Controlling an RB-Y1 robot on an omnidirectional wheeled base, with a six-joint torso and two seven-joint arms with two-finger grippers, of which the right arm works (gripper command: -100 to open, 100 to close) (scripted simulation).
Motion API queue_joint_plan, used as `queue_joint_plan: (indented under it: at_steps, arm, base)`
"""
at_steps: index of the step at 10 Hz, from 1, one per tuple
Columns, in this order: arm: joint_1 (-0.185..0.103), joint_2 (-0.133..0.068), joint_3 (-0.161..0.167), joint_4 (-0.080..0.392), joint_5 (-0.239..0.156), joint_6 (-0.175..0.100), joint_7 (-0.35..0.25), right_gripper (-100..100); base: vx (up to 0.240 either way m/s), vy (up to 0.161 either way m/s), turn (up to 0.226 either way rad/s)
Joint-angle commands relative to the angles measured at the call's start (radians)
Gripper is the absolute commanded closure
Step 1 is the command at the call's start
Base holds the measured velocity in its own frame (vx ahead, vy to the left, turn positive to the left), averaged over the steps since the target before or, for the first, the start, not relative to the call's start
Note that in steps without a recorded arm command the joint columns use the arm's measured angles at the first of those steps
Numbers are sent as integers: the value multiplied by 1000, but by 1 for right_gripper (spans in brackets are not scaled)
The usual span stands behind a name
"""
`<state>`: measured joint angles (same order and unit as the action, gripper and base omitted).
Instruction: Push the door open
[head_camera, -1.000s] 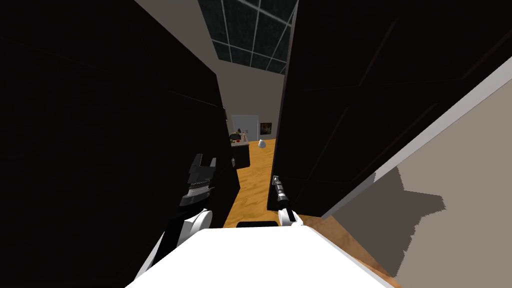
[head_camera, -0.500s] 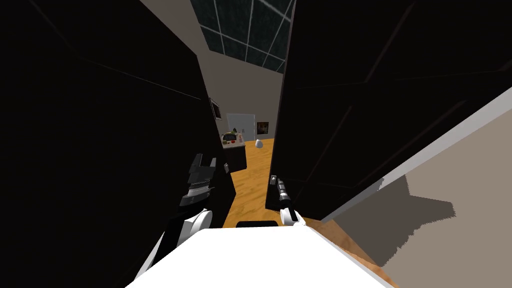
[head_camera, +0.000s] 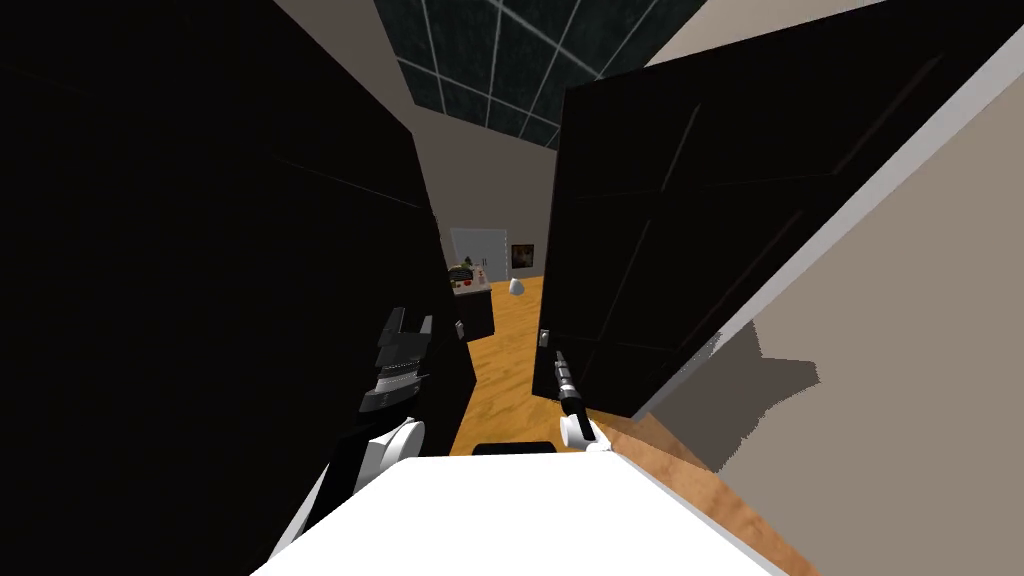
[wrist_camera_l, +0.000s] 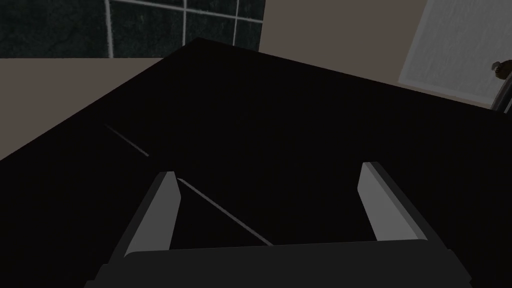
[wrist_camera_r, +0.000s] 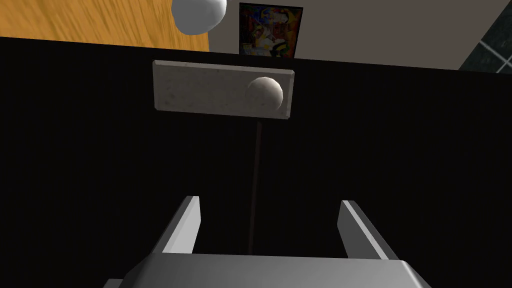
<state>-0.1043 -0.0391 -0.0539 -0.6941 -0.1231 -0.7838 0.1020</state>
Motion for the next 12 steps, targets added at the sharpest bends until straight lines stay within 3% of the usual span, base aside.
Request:
queue_joint_plan:
  at_steps: [1,2,4,8,12]
  arm:
    - [-1,16,-3,-6,-5,6,1,-100]
    - [-1,37,-5,-10,-9,11,2,-100]
    - [-6,11,-5,7,-7,-3,7,-100]
    - [-6,1,-7,13,-6,-17,20,-100]
    - [-6,34,-10,21,-6,-33,35,-100]
  base:
    - [-210,143,-49]
    - [-214,148,-58]
    - [-3,30,-10]
    - [222,-32,4]
    - [230,-51,8]
